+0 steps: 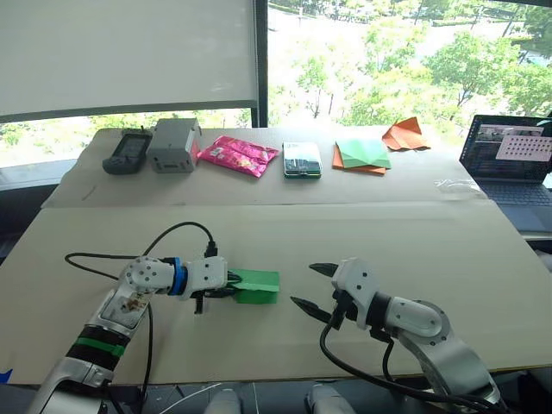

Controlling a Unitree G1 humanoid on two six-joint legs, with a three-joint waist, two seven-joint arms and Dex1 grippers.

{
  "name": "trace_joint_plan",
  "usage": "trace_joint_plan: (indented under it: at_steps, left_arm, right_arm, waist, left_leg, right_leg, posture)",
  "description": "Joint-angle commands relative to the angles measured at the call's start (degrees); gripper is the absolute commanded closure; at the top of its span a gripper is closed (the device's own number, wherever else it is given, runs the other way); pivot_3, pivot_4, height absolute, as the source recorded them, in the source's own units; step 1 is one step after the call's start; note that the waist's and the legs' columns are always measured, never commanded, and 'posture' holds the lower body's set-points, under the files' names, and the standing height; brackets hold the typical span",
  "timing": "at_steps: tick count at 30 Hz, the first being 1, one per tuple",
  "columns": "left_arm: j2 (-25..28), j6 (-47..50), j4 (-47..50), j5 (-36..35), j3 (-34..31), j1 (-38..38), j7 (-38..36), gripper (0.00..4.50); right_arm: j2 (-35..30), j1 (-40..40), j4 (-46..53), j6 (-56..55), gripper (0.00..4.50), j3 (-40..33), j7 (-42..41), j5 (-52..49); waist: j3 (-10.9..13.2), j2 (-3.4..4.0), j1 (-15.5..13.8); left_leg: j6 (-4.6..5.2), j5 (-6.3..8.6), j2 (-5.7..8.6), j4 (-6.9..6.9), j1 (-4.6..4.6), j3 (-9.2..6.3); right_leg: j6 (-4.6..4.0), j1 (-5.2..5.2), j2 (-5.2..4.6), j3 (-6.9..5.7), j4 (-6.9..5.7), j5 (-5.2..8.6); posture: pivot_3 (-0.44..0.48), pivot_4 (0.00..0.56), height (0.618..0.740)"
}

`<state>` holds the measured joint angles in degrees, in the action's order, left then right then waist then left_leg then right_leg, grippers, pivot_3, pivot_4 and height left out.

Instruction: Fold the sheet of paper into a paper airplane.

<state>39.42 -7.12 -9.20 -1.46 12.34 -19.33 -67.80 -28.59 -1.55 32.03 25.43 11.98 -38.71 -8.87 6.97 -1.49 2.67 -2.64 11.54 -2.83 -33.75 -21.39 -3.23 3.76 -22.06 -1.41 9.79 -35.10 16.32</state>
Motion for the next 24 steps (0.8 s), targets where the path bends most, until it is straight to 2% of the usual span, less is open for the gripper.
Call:
trace_joint_plan:
  at_steps: [1,5,8,11,15,21,24]
  left_arm:
    - [1.74,2.81,3.89,-3.44,-2.09,0.99,-1.34,1.58]
    - [6.11,12.42,10.61,-10.68,-5.64,3.08,-4.74,0.28]
    - [9.30,20.30,13.24,-16.61,-8.93,3.42,-7.11,0.28]
    - [10.55,23.51,12.92,-19.20,-10.79,3.20,-7.74,0.28]
    - [10.20,28.15,10.59,-23.91,-13.09,2.54,-9.40,1.43]
    - [6.92,28.76,2.50,-23.31,-13.48,-2.55,-6.79,3.48]
    - [4.27,26.90,-0.94,-20.93,-11.47,-5.02,-5.26,4.46]
  right_arm:
    - [-0.22,-0.99,0.80,-1.24,0.45,-0.85,-0.42,-1.14]
    - [-0.22,-1.57,0.49,-1.29,0.45,-0.50,-0.60,-1.37]
    - [-0.18,-1.87,0.29,-1.34,0.45,-0.49,-0.73,-1.54]
    - [-0.05,-2.17,-0.03,-1.59,0.45,-0.40,-0.77,-1.59]
    - [0.47,-2.93,-0.67,-1.79,0.45,0.31,-0.55,-1.36]
    - [0.88,-3.31,-1.13,-2.01,0.45,0.90,-0.48,-1.18]
    - [1.12,-3.59,-1.60,-2.34,0.45,1.55,-0.41,-0.69]
  waist:
    - [0.00,0.00,0.05]
    - [0.04,-0.05,0.17]
    - [0.08,0.02,0.03]
    - [0.10,0.05,0.01]
    - [0.12,0.06,0.08]
    - [0.11,0.05,-0.02]
    - [0.10,0.05,-0.09]
  left_leg:
    - [0.00,0.00,0.00,0.00,0.00,0.00]
    - [0.00,0.00,-0.02,0.00,-0.01,0.00]
    - [0.00,0.00,-0.03,0.00,-0.01,0.00]
    - [-0.01,0.00,-0.02,-0.01,-0.01,0.02]
    - [-0.01,0.00,-0.02,-0.01,-0.01,0.02]
    - [-0.01,0.00,-0.01,-0.02,-0.01,0.01]
    - [0.00,0.00,0.00,-0.03,-0.01,0.02]
  right_leg:
    - [0.00,-0.01,0.00,0.00,0.00,0.00]
    - [0.00,-0.05,0.00,0.00,0.00,0.00]
    - [-0.01,-0.05,-0.01,0.00,0.02,0.01]
    - [-0.01,-0.06,-0.01,0.00,0.05,0.01]
    - [-0.02,-0.08,-0.01,0.00,0.05,0.01]
    - [-0.02,-0.08,0.00,-0.01,0.04,0.01]
    - [-0.01,-0.06,0.00,-0.01,0.04,0.01]
  posture:
    - [0.000,0.150,0.740]
    - [0.000,0.150,0.740]
    - [0.000,0.150,0.740]
    - [0.000,0.150,0.740]
    - [0.000,0.150,0.740]
    - [0.000,0.150,0.740]
    - [0.000,0.150,0.740]
